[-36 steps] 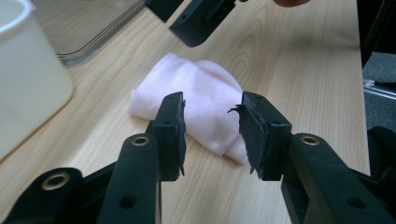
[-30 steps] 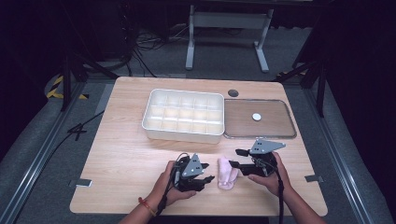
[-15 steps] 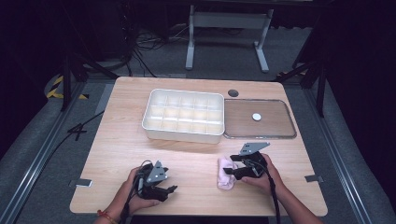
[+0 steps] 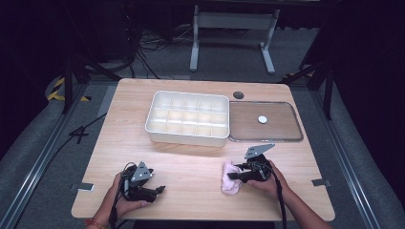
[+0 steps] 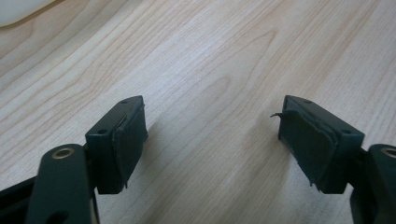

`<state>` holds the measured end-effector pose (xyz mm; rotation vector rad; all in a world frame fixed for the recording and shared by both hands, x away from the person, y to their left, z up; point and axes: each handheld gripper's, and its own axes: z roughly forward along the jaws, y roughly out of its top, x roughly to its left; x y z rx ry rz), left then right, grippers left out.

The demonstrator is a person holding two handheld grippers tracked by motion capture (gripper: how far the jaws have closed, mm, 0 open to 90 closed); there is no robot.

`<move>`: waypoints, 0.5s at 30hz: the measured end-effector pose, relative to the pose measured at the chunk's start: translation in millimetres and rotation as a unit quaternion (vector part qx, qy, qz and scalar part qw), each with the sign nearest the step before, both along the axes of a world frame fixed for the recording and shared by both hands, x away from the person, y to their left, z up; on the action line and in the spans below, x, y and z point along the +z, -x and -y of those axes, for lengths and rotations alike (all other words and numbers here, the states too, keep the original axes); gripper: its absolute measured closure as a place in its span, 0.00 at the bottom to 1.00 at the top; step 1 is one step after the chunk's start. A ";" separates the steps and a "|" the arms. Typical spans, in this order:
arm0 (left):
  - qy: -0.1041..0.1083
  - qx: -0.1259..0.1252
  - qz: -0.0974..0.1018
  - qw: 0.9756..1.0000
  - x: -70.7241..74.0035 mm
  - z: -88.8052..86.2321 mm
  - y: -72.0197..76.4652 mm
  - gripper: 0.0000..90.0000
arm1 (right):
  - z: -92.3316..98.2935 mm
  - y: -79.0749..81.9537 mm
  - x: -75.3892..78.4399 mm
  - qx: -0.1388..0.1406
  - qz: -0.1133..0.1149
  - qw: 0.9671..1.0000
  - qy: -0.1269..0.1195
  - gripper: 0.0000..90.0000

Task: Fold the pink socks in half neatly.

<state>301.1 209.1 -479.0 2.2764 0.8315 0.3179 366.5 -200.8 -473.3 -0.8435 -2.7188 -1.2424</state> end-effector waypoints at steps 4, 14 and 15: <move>0.010 0.008 0.001 1.000 -2.6 -0.9 -0.9 0.22 | 0.5 2.5 3.1 0.003 0.017 1.000 0.003 0.77; 0.005 0.012 0.002 1.000 -3.1 -1.3 -2.8 0.17 | 4.5 8.1 11.8 0.012 0.050 0.999 0.003 0.86; 0.005 0.012 0.002 1.000 -3.0 -1.3 -2.8 0.16 | 4.3 8.3 11.9 0.014 0.052 0.999 0.003 0.86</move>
